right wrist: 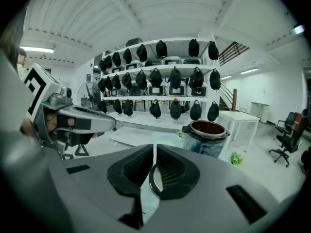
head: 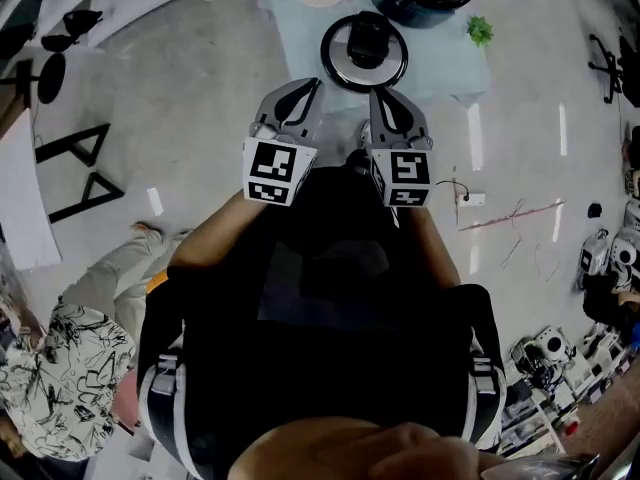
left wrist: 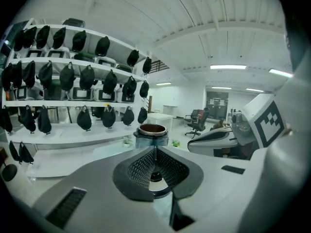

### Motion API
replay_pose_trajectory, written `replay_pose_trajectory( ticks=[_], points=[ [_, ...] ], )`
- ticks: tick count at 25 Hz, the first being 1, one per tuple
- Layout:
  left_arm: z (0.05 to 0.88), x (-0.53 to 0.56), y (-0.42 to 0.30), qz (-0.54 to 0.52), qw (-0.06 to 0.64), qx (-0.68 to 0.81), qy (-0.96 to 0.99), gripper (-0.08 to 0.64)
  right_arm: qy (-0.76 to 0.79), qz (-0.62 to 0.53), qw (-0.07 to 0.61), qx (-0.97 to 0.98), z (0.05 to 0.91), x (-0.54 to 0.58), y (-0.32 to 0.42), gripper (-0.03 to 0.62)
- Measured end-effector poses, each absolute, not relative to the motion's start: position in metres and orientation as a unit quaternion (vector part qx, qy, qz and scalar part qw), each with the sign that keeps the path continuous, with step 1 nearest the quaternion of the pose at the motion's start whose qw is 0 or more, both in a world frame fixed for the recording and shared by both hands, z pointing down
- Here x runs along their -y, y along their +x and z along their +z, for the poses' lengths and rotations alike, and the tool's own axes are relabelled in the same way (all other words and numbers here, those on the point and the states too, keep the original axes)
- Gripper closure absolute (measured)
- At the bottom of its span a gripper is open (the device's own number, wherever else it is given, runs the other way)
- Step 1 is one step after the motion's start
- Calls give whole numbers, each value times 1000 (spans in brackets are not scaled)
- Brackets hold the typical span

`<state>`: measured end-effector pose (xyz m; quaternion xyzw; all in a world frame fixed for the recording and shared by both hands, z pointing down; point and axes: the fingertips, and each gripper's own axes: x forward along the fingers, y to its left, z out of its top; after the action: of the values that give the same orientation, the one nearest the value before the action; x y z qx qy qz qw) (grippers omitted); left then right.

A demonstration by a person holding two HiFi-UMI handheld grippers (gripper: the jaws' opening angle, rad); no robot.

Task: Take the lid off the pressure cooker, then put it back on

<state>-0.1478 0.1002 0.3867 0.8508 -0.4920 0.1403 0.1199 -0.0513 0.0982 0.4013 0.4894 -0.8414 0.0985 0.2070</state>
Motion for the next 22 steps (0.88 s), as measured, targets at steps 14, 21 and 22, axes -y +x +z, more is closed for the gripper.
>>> replay_pose_trajectory(
  ticks=[14, 21, 22],
  points=[
    [395, -105, -112, 169, 119, 460, 864, 543, 508, 121, 201, 829, 406, -111, -26, 557],
    [405, -105, -115, 182, 123, 467, 857, 543, 491, 119, 211, 837, 420, -109, -27, 557],
    [406, -105, -115, 183, 124, 467, 856, 543, 489, 117, 212, 838, 421, -109, -27, 557]
  ],
)
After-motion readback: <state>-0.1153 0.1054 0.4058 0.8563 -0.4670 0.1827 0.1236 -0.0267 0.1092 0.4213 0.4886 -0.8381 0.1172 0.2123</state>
